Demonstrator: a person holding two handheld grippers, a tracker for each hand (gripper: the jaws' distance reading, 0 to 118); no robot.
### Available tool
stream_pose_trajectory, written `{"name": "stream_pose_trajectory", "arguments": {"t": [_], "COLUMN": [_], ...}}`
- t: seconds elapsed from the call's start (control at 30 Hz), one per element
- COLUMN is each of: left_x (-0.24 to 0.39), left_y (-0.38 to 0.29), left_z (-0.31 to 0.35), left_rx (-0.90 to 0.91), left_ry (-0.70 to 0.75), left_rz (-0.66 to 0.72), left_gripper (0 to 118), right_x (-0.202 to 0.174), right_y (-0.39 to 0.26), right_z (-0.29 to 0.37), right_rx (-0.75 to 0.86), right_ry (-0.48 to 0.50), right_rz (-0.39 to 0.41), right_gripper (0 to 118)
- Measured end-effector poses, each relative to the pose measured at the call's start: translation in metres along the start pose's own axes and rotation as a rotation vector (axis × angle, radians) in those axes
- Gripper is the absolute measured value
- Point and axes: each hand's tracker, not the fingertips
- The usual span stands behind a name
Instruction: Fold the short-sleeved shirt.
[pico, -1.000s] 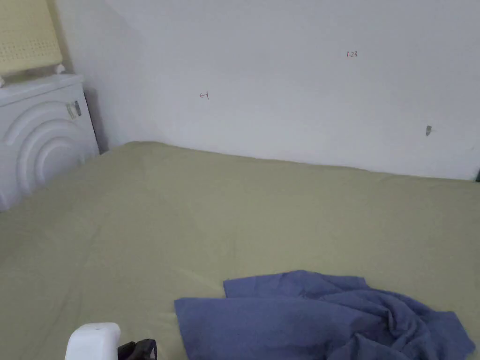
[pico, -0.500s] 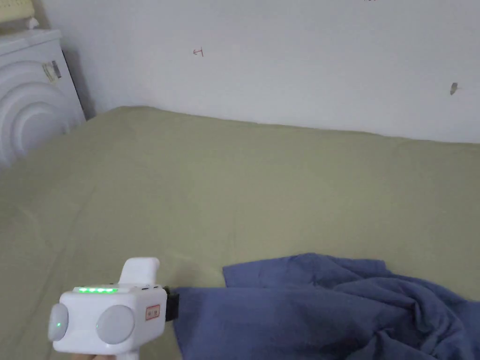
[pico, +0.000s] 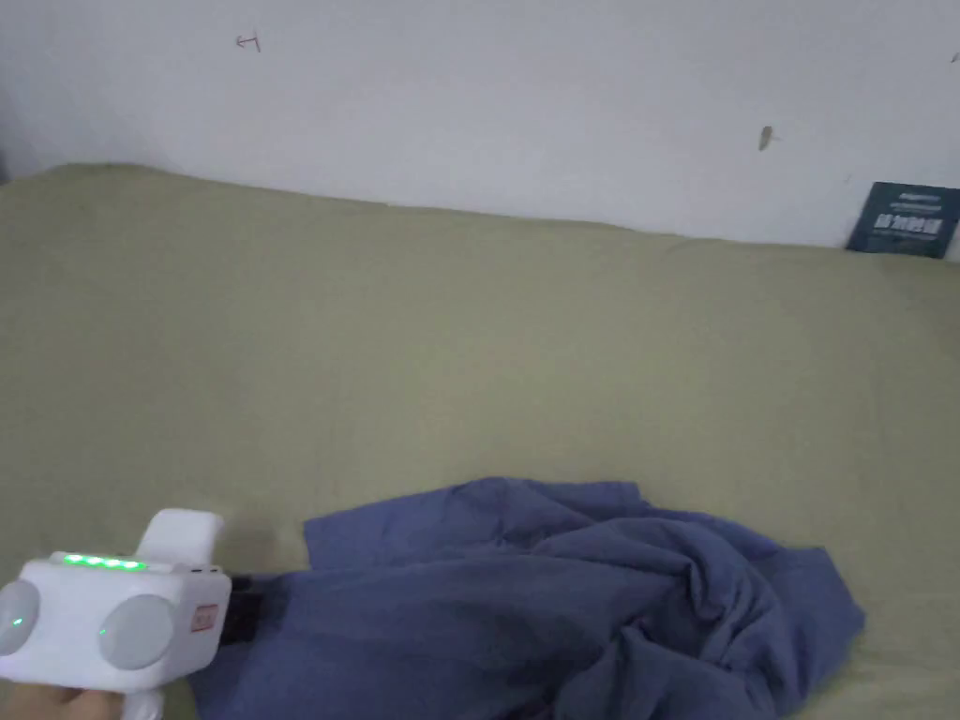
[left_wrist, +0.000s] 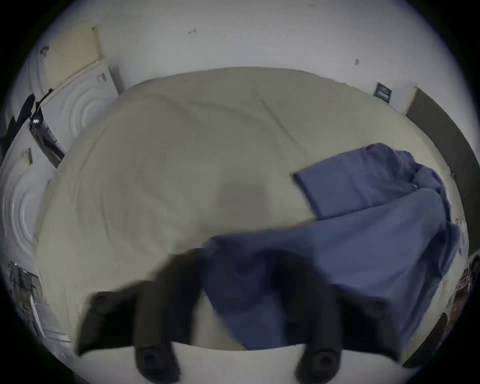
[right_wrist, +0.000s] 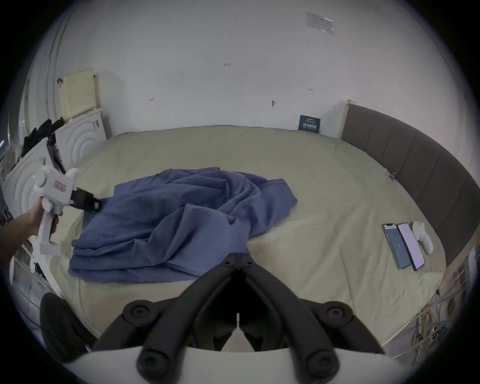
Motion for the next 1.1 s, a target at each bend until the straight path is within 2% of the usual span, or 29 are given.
{"name": "stream_pose_trajectory", "arguments": {"t": [0.03,0.07,0.1,0.2,0.3,0.4,0.47,0.53,0.57,0.6,0.63,0.67,0.7,0.77,0.8,0.83,0.87,0.9,0.93,0.97,1.03,1.1], "left_x": [0.003,0.003,0.005,0.006,0.0,0.006,0.007,0.007,0.007,0.004,0.003,0.003,0.003,0.004,0.005,0.006,0.006,0.006,0.006,0.005,-0.005,-0.011], "left_y": [-0.002,0.001,0.001,0.0,-0.002,-0.001,-0.001,-0.002,-0.003,-0.003,-0.003,-0.003,-0.003,-0.003,-0.002,-0.002,-0.001,0.0,0.001,0.003,0.006,0.008], "left_z": [0.003,0.002,-0.001,-0.005,-0.004,0.003,0.002,0.002,0.002,-0.001,-0.001,-0.002,-0.002,-0.003,-0.003,-0.003,-0.003,-0.002,-0.001,0.001,0.003,0.022], "left_rx": [0.009,0.009,-0.003,-0.004,-0.007,-0.009,-0.011,-0.008,-0.006,-0.004,-0.003,-0.002,-0.004,-0.004,-0.005,-0.007,-0.008,-0.011,-0.014,-0.019,-0.029,-0.011], "left_ry": [-0.028,-0.01,-0.008,-0.004,-0.023,-0.03,-0.033,-0.036,-0.04,-0.045,-0.048,-0.051,-0.054,-0.052,-0.048,-0.046,-0.044,-0.043,-0.044,-0.044,-0.047,-0.032], "left_rz": [0.039,0.04,0.018,0.024,0.054,0.067,0.07,0.078,0.086,0.096,0.1,0.104,0.106,0.099,0.092,0.088,0.088,0.088,0.087,0.085,0.087,0.101], "left_gripper": [2,2,2,2,2,3,3,3,3,3,3,3,3,3,3,3,3,3,3,3,3,3], "right_x": [0.006,0.015,0.022,0.05,0.076,0.103,0.114,0.122,0.125,0.124,0.125,0.126,0.127,0.129,0.128,0.129,0.13,0.132,0.13,0.128,0.123,0.12], "right_y": [0.003,0.011,0.018,0.044,0.073,0.096,0.105,0.107,0.108,0.107,0.106,0.102,0.101,0.098,0.096,0.095,0.096,0.101,0.103,0.106,0.123,0.139], "right_z": [-0.003,-0.01,-0.016,-0.048,-0.096,-0.153,-0.189,-0.219,-0.231,-0.24,-0.248,-0.253,-0.256,-0.265,-0.266,-0.265,-0.262,-0.254,-0.246,-0.234,-0.213,-0.175], "right_rx": [-0.017,-0.032,-0.023,-0.017,-0.033,-0.143,-0.184,-0.268,-0.279,-0.305,-0.333,-0.329,-0.315,-0.341,-0.352,-0.354,-0.357,-0.361,-0.337,-0.306,-0.265,-0.255], "right_ry": [0.009,0.012,-0.01,-0.009,-0.061,-0.006,-0.008,0.064,0.056,0.022,-0.01,-0.021,-0.018,-0.047,-0.025,-0.005,-0.001,0.048,0.049,0.039,0.015,0.047], "right_rz": [-0.049,-0.104,-0.112,-0.102,-0.054,-0.052,-0.046,-0.014,-0.001,0.022,0.045,0.061,0.073,0.105,0.104,0.086,0.045,-0.005,-0.018,-0.007,0.057,0.067], "right_gripper": [0,0,0,0,0,0,0,0,9,38,80,112,116,114,113,112,105,89,68,2,1,1]}}
